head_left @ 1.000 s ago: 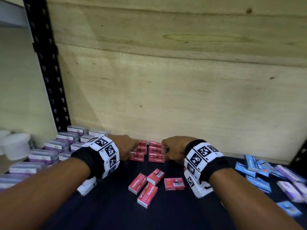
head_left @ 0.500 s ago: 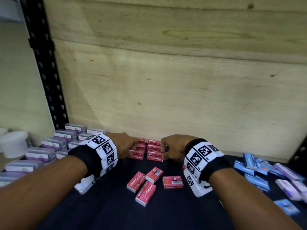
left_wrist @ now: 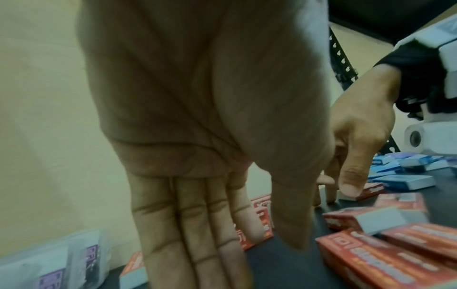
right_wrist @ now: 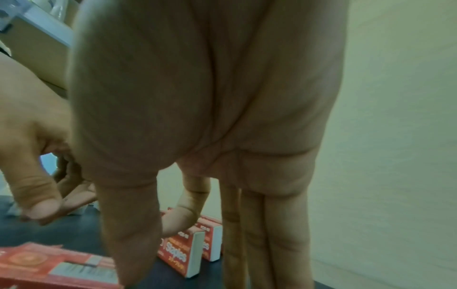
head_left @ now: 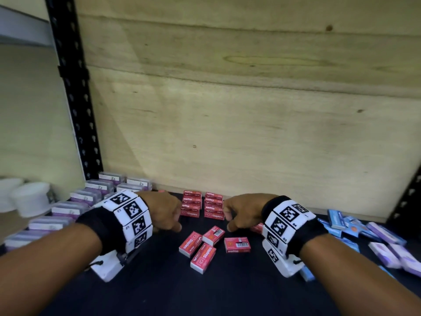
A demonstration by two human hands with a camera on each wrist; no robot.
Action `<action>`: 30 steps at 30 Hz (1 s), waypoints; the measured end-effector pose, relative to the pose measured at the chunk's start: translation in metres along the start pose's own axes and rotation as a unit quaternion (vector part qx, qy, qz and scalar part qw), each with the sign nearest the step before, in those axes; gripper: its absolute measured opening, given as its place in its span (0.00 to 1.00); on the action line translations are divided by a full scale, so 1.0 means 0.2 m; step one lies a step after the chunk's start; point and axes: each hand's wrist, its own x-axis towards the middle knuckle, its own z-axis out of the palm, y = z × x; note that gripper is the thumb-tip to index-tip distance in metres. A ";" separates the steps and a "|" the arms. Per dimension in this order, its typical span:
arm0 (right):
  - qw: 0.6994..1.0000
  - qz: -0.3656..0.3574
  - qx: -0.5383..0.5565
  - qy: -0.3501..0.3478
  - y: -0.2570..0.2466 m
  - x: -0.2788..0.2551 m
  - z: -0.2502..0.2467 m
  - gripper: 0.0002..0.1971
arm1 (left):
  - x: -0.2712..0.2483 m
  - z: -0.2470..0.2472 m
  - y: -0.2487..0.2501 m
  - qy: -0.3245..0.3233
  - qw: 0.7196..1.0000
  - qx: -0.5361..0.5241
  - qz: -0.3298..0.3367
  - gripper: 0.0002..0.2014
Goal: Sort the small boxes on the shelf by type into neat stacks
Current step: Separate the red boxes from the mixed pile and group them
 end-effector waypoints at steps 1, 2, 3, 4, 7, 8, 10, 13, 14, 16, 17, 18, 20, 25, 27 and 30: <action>1.000 -0.003 -0.002 0.002 0.00 -0.01 0.00 0.09 | 0.00 0.01 0.00 -0.014 1.000 -0.022 0.003 0.15; 1.000 -0.008 -0.003 0.006 -0.01 -0.02 0.00 0.10 | -0.01 0.02 0.00 -0.027 0.999 -0.032 0.009 0.16; 1.000 -0.017 0.000 0.011 -0.01 -0.03 0.01 0.11 | -0.02 0.02 0.01 -0.036 0.999 -0.034 0.015 0.18; 1.000 -0.028 0.005 0.013 -0.02 -0.05 0.01 0.13 | -0.03 0.03 0.02 -0.040 0.998 -0.033 0.019 0.18; 0.999 -0.053 -0.002 -0.003 -0.06 -0.07 0.02 0.22 | -0.06 0.03 0.06 -0.046 0.997 -0.030 0.047 0.19; 0.998 -0.058 -0.014 -0.007 -0.07 -0.07 0.02 0.24 | -0.06 0.03 0.08 -0.051 0.997 -0.022 0.060 0.23; 0.997 -0.066 -0.028 -0.006 -0.09 -0.07 0.03 0.25 | -0.07 0.03 0.09 -0.059 0.995 0.005 0.083 0.32; 0.998 -0.063 -0.030 -0.004 -0.10 -0.05 0.04 0.23 | -0.07 0.03 0.12 -0.062 0.992 0.031 0.107 0.35; 0.998 -0.061 -0.032 -0.002 -0.10 -0.05 0.04 0.23 | -0.07 0.02 0.12 -0.063 0.991 0.034 0.111 0.35; 0.998 -0.061 -0.022 -0.002 -0.10 -0.03 0.05 0.23 | -0.07 0.02 0.12 -0.070 0.991 0.036 0.106 0.33; 0.998 -0.061 -0.015 -0.002 -0.09 -0.03 0.05 0.23 | -0.06 0.03 0.11 -0.069 0.992 0.032 0.101 0.32; 0.998 -0.063 -0.011 -0.003 -0.09 -0.02 0.06 0.23 | -0.06 0.03 0.10 -0.062 0.993 0.027 0.092 0.32; 0.998 -0.065 -0.012 -0.003 -0.10 -0.01 0.06 0.24 | -0.06 0.04 0.07 -0.039 0.996 0.028 0.070 0.29; 0.997 -0.067 -0.031 0.010 -0.11 -0.01 0.06 0.22 | -0.04 0.06 -0.01 0.000 0.999 -0.006 0.041 0.24; 0.996 -0.075 -0.037 0.021 -0.11 -0.01 0.06 0.18 | -0.04 0.07 -0.02 0.025 0.998 -0.028 0.041 0.27; 0.996 -0.070 -0.046 0.025 -0.10 -0.02 0.04 0.13 | -0.04 0.06 -0.01 0.030 0.997 -0.034 0.062 0.33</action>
